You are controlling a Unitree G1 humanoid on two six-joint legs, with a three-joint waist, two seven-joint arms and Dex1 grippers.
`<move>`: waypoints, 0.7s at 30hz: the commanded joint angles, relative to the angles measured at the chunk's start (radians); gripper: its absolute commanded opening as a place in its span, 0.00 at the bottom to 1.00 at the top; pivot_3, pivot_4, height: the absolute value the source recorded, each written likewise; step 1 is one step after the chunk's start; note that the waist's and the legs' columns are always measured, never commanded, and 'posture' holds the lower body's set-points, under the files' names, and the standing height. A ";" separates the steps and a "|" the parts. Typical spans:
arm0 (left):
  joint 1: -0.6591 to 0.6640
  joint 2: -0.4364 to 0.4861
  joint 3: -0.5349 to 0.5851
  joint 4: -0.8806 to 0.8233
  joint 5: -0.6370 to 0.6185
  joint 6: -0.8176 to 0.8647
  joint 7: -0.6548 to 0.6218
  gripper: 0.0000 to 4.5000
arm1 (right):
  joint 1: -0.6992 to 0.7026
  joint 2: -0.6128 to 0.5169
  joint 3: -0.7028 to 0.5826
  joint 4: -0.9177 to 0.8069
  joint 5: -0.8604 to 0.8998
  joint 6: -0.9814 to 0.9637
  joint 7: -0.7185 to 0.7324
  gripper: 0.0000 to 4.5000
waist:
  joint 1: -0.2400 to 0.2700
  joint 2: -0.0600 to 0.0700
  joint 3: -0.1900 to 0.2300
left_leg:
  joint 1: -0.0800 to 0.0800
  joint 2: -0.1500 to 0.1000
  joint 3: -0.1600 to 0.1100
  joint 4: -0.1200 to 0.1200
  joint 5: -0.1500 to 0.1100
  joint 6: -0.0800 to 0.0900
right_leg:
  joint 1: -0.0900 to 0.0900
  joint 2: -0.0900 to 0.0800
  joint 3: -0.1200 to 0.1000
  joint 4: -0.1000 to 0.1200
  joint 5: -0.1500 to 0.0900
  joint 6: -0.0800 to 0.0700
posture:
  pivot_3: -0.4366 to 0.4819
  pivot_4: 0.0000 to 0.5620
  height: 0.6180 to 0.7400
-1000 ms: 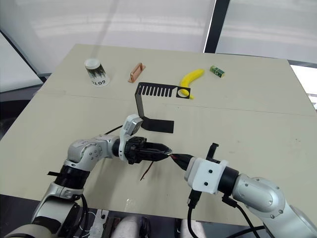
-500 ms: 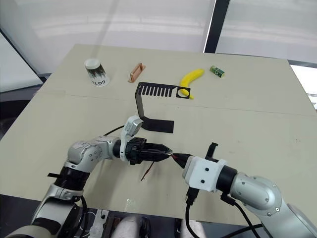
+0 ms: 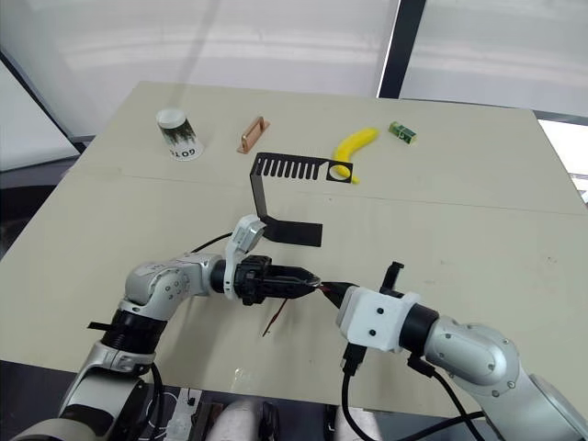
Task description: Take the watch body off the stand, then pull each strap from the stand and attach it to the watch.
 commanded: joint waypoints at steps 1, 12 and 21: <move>0.003 -0.025 -0.010 -0.062 -0.025 0.006 -0.002 0.36 | -0.034 0.021 0.035 -0.094 -0.022 0.007 0.002 0.00 | 0.000 0.000 0.000 | 0.000 0.000 0.000 0.000 0.000 0.000 | 0.000 0.000 0.000 0.000 0.000 0.000 | 0.48 0.27 0.91; -0.001 -0.036 -0.001 -0.071 -0.031 0.025 0.016 0.36 | -0.029 0.039 0.049 -0.091 -0.057 0.030 0.021 0.00 | 0.000 0.000 0.000 | 0.000 0.000 0.000 0.000 0.000 0.000 | 0.000 0.000 0.000 0.000 0.000 0.000 | 0.48 0.27 0.91; 0.003 -0.038 -0.003 -0.087 -0.034 0.037 0.024 0.36 | -0.034 0.047 0.058 -0.067 -0.087 0.023 0.037 0.00 | 0.000 0.000 0.000 | 0.000 0.000 0.000 0.000 0.000 0.000 | 0.000 0.000 0.000 0.000 0.000 0.000 | 0.48 0.27 0.91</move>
